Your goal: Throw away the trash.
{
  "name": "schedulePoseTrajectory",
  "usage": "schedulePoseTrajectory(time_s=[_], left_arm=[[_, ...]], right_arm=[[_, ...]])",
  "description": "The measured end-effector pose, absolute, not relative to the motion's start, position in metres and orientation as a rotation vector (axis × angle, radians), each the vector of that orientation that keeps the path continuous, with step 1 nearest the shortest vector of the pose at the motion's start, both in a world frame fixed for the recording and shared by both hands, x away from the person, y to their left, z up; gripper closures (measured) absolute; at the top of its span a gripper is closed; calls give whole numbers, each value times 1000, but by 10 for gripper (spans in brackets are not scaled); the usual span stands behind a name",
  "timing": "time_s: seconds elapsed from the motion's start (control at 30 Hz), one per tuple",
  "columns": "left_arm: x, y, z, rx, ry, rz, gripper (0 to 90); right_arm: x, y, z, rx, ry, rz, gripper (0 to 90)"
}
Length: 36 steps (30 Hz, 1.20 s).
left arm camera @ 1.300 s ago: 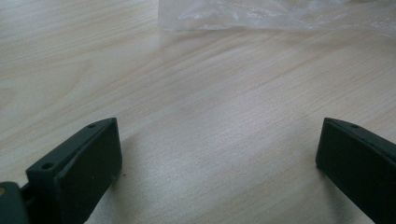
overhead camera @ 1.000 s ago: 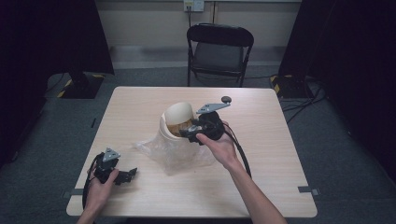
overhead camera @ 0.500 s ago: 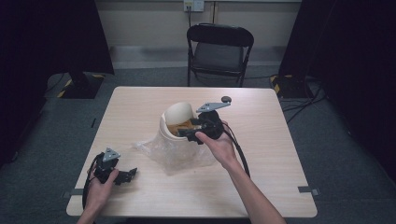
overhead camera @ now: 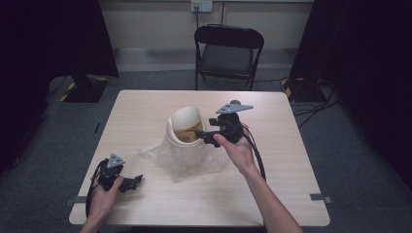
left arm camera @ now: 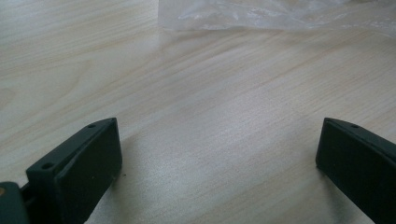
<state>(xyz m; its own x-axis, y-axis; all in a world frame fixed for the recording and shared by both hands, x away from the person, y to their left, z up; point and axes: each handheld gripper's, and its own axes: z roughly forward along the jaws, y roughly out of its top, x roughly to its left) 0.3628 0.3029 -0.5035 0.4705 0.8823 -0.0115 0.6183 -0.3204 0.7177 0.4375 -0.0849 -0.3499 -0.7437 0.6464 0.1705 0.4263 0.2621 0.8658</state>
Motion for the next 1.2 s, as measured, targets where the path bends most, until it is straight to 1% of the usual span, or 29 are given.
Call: schedulePoseTrajectory(time_s=[0.03, 0.07, 0.1, 0.2, 0.23, 0.93, 1.2], left_arm=[[363, 303, -503, 2055, 1240, 510, 0], [363, 303, -503, 2055, 1240, 510, 0], [363, 303, -504, 2055, 1241, 511, 0], [363, 303, -503, 2066, 1236, 512, 0], [363, 303, -503, 2055, 1240, 511, 0], [363, 303, -503, 2067, 1236, 511, 0], [363, 304, -503, 2068, 1234, 510, 0]], right_arm=[[438, -92, -350, 1025, 2294, 1477, 207], [438, -92, -350, 1025, 2294, 1477, 207], [439, -98, -351, 1041, 2275, 1461, 172], [439, -104, -351, 1065, 2257, 1466, 159], [439, -108, -352, 1075, 2240, 1446, 138], [435, -160, -373, 1239, 2127, 1313, 139], [428, -187, -393, 1300, 2085, 1215, 141]])
